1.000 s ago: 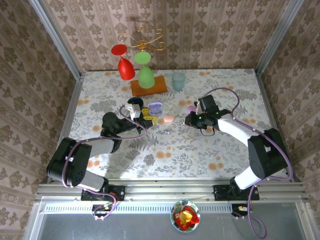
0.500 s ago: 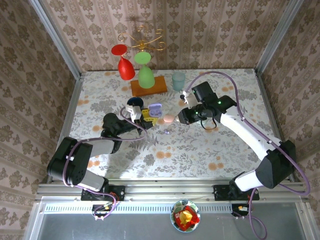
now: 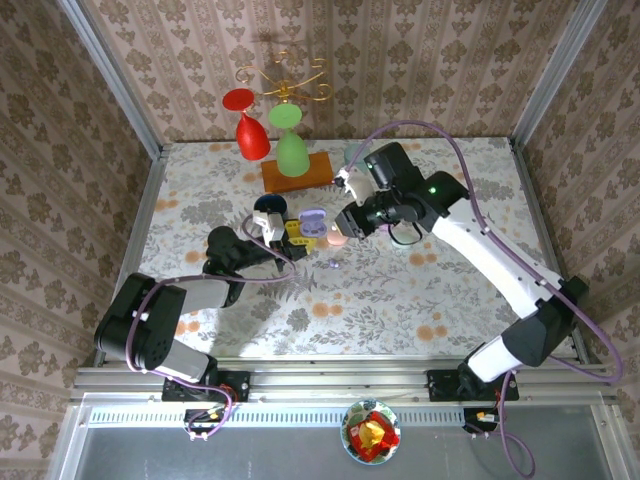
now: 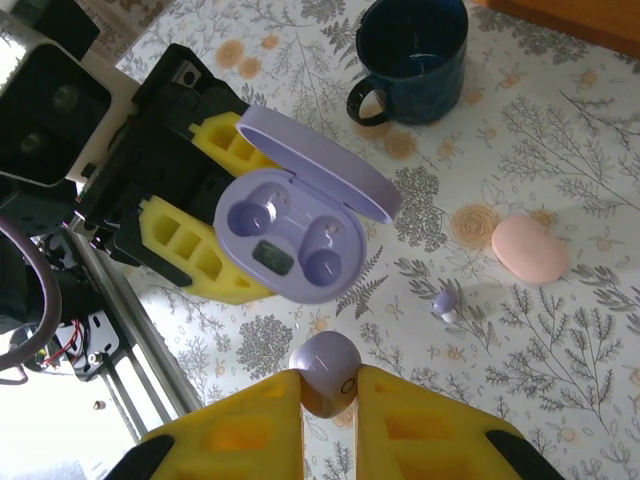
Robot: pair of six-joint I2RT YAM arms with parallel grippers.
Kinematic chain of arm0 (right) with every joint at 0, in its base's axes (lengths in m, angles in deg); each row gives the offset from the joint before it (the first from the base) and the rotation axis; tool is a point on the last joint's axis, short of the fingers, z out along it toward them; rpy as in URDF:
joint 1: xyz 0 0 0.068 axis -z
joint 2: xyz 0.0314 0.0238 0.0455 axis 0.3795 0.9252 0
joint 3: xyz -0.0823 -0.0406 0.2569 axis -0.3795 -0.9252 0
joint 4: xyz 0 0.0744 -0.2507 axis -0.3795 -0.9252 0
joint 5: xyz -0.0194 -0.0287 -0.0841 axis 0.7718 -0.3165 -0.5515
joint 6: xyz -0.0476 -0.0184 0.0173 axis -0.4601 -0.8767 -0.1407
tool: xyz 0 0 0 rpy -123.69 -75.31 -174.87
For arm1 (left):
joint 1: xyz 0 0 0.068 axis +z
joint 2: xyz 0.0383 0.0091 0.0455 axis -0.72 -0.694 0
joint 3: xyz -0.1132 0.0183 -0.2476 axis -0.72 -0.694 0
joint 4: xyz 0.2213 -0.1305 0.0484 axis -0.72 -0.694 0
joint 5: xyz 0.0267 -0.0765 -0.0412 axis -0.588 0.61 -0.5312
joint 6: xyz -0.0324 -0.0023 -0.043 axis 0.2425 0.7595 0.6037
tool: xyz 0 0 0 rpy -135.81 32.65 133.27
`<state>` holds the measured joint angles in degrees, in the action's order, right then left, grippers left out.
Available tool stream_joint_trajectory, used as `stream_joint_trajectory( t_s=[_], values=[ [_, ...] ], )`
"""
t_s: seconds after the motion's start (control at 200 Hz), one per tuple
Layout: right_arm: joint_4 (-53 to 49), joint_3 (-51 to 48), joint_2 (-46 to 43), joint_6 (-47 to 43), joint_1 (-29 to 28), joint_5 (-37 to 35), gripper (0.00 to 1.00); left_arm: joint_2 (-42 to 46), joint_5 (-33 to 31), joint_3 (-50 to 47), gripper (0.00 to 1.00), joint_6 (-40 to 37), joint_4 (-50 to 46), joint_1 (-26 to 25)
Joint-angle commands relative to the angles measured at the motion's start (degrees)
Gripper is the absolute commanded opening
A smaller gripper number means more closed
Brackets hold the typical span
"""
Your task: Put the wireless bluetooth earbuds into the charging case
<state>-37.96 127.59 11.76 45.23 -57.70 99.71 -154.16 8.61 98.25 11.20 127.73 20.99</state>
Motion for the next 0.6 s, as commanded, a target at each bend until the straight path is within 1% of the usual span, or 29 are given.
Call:
stream_joint_trajectory(
  t_s=[0.0,0.23,0.595],
  values=[
    [-4.8,4.2,3.0,-3.4,-0.8,-1.0,0.18,-0.2,2.0,0.1,0.24,-0.5,1.6,-0.5],
    [-7.8,8.9,7.2,-5.3,-1.3,-2.3,0.18,0.1,2.3,0.0,0.24,-0.5,1.6,-0.7],
    [-5.9,8.8,8.9,-4.3,-1.5,1.8,0.18,-0.5,2.5,0.6,0.24,-0.2,1.6,-0.7]
  ],
)
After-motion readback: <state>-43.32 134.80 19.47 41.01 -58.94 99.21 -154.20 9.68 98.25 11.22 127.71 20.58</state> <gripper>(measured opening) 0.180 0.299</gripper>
